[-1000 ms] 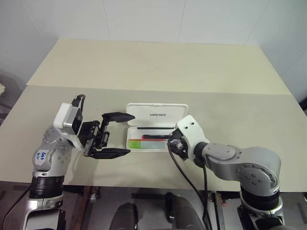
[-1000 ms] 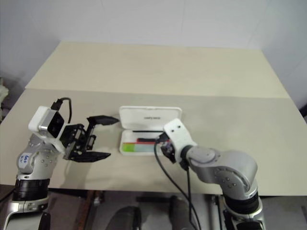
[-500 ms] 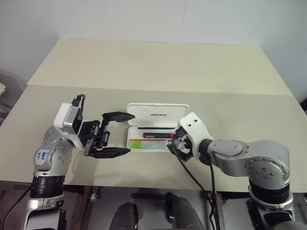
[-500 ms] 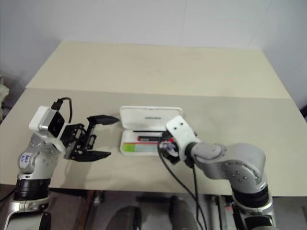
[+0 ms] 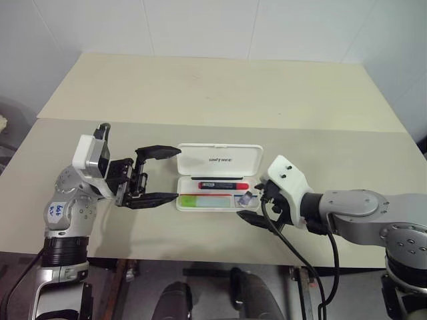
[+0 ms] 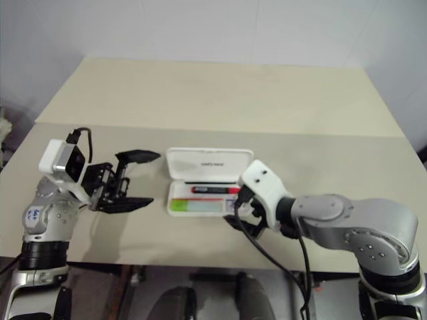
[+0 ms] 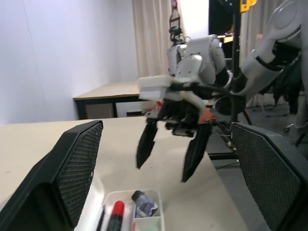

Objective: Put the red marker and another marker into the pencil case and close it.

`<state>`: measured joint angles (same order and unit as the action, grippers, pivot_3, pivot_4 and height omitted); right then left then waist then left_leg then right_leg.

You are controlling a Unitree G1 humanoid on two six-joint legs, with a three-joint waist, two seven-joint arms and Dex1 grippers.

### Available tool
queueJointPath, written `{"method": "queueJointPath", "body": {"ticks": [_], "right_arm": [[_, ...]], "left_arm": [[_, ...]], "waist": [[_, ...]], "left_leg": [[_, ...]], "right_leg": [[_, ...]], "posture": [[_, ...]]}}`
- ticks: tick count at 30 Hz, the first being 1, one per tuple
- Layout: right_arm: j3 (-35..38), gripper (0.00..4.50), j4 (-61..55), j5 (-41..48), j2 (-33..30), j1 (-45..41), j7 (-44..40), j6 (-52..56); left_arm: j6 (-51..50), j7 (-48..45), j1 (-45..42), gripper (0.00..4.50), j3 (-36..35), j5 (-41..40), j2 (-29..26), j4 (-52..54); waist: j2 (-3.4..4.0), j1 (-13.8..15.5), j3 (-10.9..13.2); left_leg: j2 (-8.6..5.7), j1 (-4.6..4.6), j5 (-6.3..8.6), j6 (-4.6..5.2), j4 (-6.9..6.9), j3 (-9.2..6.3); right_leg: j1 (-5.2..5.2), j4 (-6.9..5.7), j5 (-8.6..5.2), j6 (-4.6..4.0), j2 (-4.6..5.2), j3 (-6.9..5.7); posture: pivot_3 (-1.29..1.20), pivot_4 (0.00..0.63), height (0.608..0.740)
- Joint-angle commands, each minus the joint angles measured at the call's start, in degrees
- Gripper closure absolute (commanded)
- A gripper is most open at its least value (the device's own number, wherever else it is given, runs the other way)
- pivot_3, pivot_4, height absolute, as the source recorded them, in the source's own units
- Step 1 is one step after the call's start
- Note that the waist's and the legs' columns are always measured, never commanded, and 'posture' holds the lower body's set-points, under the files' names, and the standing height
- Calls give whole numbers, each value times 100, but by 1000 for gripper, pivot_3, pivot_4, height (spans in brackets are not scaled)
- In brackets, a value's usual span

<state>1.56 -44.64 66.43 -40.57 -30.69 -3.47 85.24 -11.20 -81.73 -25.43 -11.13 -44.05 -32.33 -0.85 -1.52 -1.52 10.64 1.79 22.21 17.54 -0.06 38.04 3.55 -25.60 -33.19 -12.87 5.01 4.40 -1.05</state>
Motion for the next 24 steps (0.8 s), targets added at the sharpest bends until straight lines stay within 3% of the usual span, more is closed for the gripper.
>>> {"method": "queueJointPath", "body": {"ticks": [1, 12, 24], "right_arm": [[-94, 56, -90, -360, -76, 35, -208, -425], [-1440, 56, 943, -2313, 257, 110, -582, -1591], [-1658, 56, 1572, -3480, -48, 230, -1306, -1970]], "left_arm": [[142, -2, -85, 0, -156, 37, -95, 37], [179, 191, 163, 0, -198, -29, -58, 363], [371, 264, 131, 0, -637, 70, -413, 99]], "waist": [[0, 4, 0], [0, 4, 0], [0, 8, 0]], "left_leg": [[0, 0, 0, 0, 0, 0], [0, 0, 0, 0, 0, 2], [-1, -1, 0, 0, 4, 10]], "right_leg": [[0, 0, 0, 0, 0, 0], [0, 0, 0, 0, 1, 0], [0, -10, 2, 3, 2, -5]], "posture": [[0, 150, 740], [0, 150, 740], [0, 150, 740]]}}
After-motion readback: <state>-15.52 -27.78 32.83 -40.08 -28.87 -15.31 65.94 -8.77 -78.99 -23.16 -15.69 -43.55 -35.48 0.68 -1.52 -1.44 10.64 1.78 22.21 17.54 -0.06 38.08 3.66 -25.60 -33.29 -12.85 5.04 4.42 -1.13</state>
